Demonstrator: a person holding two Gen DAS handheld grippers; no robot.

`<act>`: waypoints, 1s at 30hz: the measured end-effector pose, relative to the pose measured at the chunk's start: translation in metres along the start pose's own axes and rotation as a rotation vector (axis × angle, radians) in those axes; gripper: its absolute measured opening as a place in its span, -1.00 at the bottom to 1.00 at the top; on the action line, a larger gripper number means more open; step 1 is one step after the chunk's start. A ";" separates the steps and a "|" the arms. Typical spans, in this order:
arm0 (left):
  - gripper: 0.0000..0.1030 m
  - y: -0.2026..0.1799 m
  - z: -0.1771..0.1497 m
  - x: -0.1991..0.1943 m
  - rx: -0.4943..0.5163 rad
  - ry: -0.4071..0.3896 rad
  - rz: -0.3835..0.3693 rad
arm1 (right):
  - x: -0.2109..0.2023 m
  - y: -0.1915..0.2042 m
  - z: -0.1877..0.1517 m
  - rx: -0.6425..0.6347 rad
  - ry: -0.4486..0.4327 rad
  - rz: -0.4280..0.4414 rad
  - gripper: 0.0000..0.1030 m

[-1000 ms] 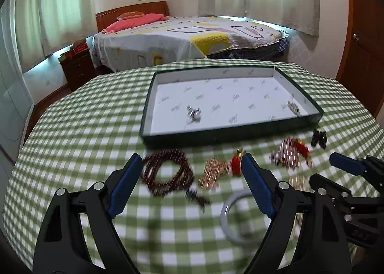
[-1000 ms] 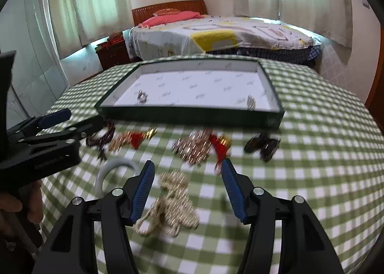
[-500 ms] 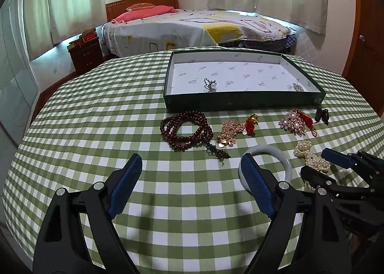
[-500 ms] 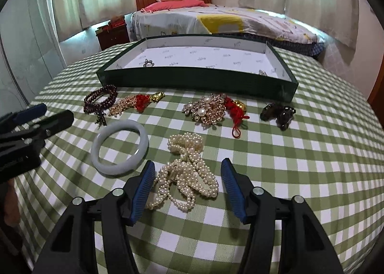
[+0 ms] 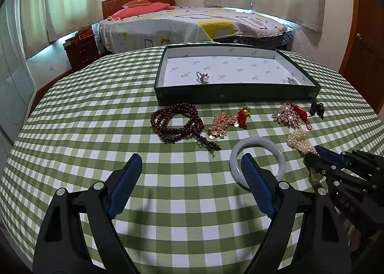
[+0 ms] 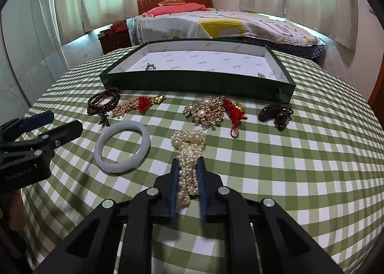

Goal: Organize jewelry
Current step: 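Grasp the pearl necklace with the right tool while the left tool grasps the jade bangle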

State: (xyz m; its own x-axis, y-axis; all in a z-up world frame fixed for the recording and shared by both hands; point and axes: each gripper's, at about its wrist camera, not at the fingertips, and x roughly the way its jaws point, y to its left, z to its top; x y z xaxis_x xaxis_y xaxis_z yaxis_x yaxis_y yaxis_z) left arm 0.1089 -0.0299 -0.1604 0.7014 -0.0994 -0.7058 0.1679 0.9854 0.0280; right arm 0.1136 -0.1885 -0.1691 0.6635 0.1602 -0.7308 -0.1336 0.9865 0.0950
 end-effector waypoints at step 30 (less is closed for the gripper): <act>0.60 -0.065 0.007 0.041 0.035 0.107 -0.066 | -0.021 -0.063 -0.005 0.134 -0.064 -0.038 -0.74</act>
State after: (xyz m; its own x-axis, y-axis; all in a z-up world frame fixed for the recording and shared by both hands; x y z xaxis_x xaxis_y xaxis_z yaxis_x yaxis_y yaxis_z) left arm 0.1314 -0.0994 -0.1858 0.6105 -0.1469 -0.7783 0.2370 0.9715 0.0025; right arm 0.1048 -0.2539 -0.1631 0.7122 0.1208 -0.6915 -0.0113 0.9869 0.1607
